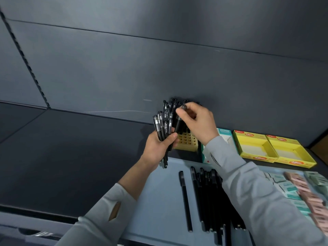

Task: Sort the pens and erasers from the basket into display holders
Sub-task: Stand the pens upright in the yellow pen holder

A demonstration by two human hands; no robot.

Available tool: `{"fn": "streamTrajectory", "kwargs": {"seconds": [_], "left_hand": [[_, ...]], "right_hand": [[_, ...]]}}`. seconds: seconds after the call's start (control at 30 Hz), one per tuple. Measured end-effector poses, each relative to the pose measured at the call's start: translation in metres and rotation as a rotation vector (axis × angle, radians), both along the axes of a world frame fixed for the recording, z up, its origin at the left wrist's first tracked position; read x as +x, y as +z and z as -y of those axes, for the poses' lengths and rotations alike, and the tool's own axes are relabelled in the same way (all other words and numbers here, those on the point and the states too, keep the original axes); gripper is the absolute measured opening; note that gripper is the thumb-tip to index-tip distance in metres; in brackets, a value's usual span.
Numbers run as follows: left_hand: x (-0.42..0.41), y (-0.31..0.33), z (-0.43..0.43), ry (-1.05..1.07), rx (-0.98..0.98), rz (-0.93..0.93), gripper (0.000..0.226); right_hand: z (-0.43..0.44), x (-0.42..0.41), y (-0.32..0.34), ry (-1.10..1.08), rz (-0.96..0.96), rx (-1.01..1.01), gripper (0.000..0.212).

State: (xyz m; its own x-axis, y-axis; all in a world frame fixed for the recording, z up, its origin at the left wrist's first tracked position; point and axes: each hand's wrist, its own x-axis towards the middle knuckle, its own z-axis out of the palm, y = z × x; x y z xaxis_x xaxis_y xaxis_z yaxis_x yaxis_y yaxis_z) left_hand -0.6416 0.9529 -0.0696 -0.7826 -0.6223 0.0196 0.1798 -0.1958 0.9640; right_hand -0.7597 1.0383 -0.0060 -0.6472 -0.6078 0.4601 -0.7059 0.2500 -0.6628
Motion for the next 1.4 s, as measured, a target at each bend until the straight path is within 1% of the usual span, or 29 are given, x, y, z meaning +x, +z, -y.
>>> {"fn": "streamTrajectory", "kwargs": {"seconds": [0.07,0.1,0.13,0.17,0.23,0.3,0.37,0.43,0.53,0.73,0.8,0.9,0.97,1.07,1.13,1.2,1.27,1.33,1.4], "left_hand": [[-0.001,-0.002,0.0,-0.019,-0.026,0.004,0.007],[-0.001,-0.003,0.0,-0.014,-0.032,0.006,0.006],[0.0,-0.003,0.002,0.001,-0.025,0.009,0.007],[0.002,-0.002,0.003,0.023,0.0,0.015,0.01],[0.006,-0.002,0.007,0.059,0.06,0.031,0.018],[0.009,-0.002,0.011,0.081,0.034,0.063,0.022],[0.01,-0.003,0.014,0.09,0.003,0.073,0.024],[0.01,-0.003,0.015,0.097,-0.02,0.055,0.022],[0.011,-0.002,0.013,0.098,-0.063,0.05,0.028],[0.013,-0.001,0.013,0.054,-0.029,0.047,0.009],[0.014,0.001,0.012,0.055,-0.033,0.032,0.01],[0.015,0.003,0.009,0.043,0.015,-0.026,0.017],[0.014,0.003,0.008,0.031,0.018,-0.026,0.021],[0.012,0.003,0.006,0.011,0.028,-0.018,0.021],[0.01,0.003,0.003,0.009,0.041,-0.018,0.021],[0.008,0.004,0.0,0.007,0.048,-0.02,0.019],[0.006,0.005,-0.003,0.001,0.05,-0.026,0.019],[0.004,0.006,-0.005,-0.005,0.066,-0.04,0.02],[0.004,0.005,-0.006,0.005,0.072,-0.052,0.016]], "right_hand": [[0.001,-0.006,-0.001,0.044,0.191,-0.065,0.02],[-0.001,-0.01,-0.001,0.027,0.255,-0.117,0.018],[-0.004,-0.015,-0.001,-0.014,0.274,-0.164,0.018],[-0.008,-0.02,0.0,-0.073,0.252,-0.2,0.017],[-0.018,-0.031,0.0,-0.233,0.117,-0.216,0.015],[-0.028,-0.039,-0.002,-0.335,-0.014,-0.172,0.02],[-0.031,-0.041,-0.006,-0.33,-0.043,-0.129,0.022],[-0.029,-0.039,-0.011,-0.306,-0.066,-0.093,0.023],[-0.023,-0.037,-0.016,-0.275,-0.091,-0.08,0.022],[-0.01,-0.033,-0.03,-0.215,-0.106,0.063,0.024],[-0.007,-0.034,-0.032,-0.205,-0.086,0.056,0.025],[-0.007,-0.036,-0.031,-0.206,-0.058,0.061,0.024],[-0.01,-0.033,-0.03,-0.25,-0.118,0.024,0.018],[-0.013,-0.022,-0.026,-0.283,-0.262,-0.099,0.017],[-0.013,-0.009,-0.019,-0.209,-0.309,-0.076,0.019],[-0.01,0.001,-0.014,-0.043,-0.2,-0.018,0.025],[-0.008,0.007,-0.014,0.07,-0.061,0.019,0.024],[-0.008,0.005,-0.016,0.111,0.055,0.007,0.022],[-0.012,-0.001,-0.016,0.104,0.216,-0.044,0.021]]}}
